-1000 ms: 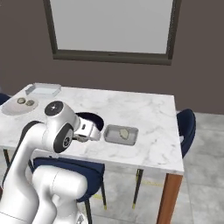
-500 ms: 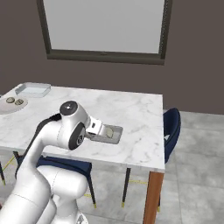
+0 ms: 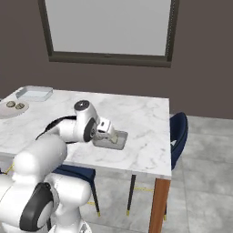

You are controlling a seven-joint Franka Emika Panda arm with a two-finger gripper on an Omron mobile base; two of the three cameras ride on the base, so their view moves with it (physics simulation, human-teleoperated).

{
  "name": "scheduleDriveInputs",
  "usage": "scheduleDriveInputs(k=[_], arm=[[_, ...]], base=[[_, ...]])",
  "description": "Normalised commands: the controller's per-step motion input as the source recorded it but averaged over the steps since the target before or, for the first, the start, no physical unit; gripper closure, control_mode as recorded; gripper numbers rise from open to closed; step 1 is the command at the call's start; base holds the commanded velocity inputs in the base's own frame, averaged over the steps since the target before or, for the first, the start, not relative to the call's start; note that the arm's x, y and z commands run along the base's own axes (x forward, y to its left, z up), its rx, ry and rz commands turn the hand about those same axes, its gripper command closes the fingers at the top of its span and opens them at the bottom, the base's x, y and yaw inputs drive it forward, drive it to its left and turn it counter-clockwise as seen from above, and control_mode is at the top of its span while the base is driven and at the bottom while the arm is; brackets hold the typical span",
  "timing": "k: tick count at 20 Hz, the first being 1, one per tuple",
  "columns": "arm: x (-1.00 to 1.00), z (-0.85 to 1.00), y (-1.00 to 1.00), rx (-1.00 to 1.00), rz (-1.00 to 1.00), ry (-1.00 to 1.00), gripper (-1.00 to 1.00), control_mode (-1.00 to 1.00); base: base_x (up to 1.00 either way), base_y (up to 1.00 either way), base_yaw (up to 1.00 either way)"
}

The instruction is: Place two dumplings into each of the tupperware containers and then place the containers in the fridge.

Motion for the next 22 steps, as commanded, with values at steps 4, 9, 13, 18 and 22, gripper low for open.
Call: scheduleDriveInputs(k=[4,9,13,18,22], arm=[[0.94,-0.26,-0.05,0.03,0.0,0.19,1.0,-1.0],[0.92,-0.29,-0.33,0.11,0.0,0.09,1.0,-1.0],[0.78,-0.69,-0.14,0.0,0.0,0.13,1.0,-1.0],[0.38,-0.61,0.0,0.0,0.0,0.02,1.0,-1.0],[-0.38,-0.41,-0.32,0.0,0.0,-0.03,1.0,-1.0]], base=[[0.0,0.0,0.0],[0.0,0.0,0.0],[0.0,0.0,0.0],[0.0,0.0,0.0],[0.0,0.0,0.0]])
